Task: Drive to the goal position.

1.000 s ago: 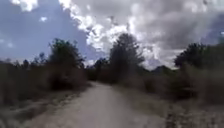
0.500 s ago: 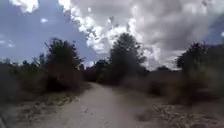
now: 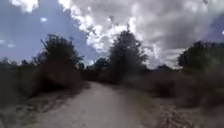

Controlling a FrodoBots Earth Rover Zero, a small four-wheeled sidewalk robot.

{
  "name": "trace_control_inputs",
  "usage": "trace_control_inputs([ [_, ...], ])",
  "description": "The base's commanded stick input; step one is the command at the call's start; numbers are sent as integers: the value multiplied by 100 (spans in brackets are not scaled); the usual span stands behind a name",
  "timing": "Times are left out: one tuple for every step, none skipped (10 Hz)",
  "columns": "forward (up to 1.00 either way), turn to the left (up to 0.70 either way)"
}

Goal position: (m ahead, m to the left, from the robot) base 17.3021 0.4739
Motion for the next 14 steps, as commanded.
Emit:
trace_control_inputs([
  [85,0],
  [85,0],
  [85,0],
  [85,0],
  [85,0],
  [85,0],
  [85,0],
  [85,0],
  [85,0],
  [85,0],
  [85,0],
  [85,0],
  [85,0],
  [85,0],
])
